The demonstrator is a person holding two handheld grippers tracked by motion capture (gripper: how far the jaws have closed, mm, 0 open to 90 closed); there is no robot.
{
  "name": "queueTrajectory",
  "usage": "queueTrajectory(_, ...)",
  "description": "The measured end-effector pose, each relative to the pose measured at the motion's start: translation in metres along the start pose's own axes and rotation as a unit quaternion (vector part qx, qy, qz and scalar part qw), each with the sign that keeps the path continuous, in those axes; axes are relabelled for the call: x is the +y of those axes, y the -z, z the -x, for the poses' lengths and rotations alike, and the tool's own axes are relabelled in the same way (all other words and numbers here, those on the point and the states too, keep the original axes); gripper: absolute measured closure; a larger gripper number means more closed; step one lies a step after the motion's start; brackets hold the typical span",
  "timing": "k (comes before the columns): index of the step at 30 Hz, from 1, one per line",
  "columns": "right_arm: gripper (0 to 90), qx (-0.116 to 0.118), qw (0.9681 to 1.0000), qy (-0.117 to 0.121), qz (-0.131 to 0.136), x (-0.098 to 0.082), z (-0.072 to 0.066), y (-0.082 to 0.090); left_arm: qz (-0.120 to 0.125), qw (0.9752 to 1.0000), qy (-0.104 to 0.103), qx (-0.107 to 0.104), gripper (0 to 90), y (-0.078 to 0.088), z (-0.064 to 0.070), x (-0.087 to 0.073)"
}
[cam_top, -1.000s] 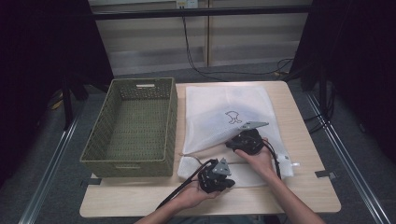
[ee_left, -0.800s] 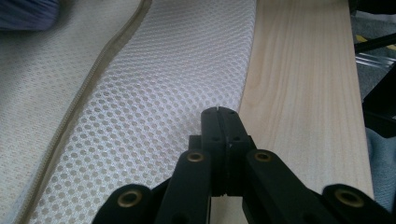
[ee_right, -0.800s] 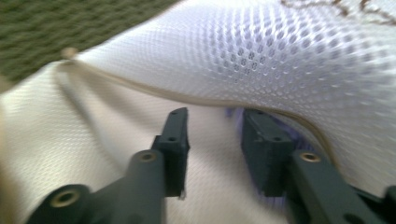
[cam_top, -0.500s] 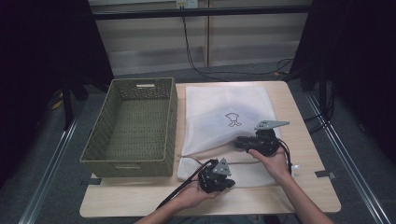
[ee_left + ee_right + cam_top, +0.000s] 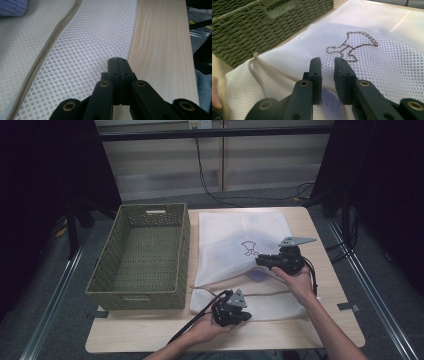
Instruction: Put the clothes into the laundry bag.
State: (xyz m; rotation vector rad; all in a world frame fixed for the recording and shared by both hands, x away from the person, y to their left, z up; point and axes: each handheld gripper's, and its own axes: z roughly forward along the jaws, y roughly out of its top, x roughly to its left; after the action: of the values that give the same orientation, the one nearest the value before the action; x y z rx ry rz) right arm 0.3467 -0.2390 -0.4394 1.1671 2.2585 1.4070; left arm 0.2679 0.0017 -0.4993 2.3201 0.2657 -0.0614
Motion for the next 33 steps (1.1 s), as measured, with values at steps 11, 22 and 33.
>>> queueTrajectory(11,79.1,-0.018,0.9991,-0.004,-0.038,-0.023,0.016,-0.022,-0.003,1.0000,-0.003,0.004,90.0,0.000,0.001,0.000)
queueTrajectory(22,73.3,-0.033,0.9970,-0.015,-0.068,-0.040,0.026,-0.030,-0.012,0.9999,-0.008,0.004,90.0,0.001,0.001,0.001)
queueTrajectory(33,83.1,-0.002,0.9962,0.018,-0.085,-0.046,0.008,-0.015,-0.006,0.9999,-0.013,0.007,90.0,0.000,0.002,0.001)
